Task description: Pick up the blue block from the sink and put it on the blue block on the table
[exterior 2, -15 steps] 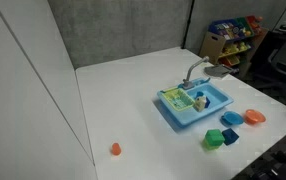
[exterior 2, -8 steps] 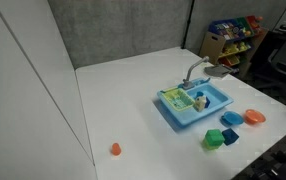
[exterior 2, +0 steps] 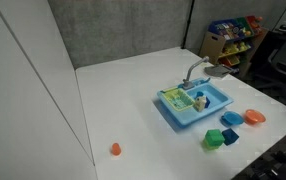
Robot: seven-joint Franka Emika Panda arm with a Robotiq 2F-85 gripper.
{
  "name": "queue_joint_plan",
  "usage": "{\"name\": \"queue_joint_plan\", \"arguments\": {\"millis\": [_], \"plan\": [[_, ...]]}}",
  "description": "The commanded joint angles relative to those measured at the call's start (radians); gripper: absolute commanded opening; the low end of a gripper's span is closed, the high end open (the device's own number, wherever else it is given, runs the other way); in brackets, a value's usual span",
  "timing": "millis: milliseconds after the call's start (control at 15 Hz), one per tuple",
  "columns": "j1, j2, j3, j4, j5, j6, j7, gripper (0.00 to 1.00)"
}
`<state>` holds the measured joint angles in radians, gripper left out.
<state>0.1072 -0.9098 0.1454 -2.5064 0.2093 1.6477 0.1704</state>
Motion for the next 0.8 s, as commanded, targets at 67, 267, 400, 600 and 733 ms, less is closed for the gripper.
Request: {"name": "queue_joint_plan", "arguments": {"millis": [67,267,400,600,733], "plan": [[-0.047,0.106,-0.019,0.136,-0.021,-0.081,-0.001,1.0],[-0.077,0.163,-0.023,0.179,-0.033,-0.062,0.005,1.0],[-0.087,0.197,-0.025,0.184,-0.044,-0.039,-0.002,1.0],[-0.094,0.244,-0.024,0.162,-0.06,0.015,-0.002,1.0],[-0.096,0.275,-0.021,0.134,-0.071,0.069,0.008,1.0]]}}
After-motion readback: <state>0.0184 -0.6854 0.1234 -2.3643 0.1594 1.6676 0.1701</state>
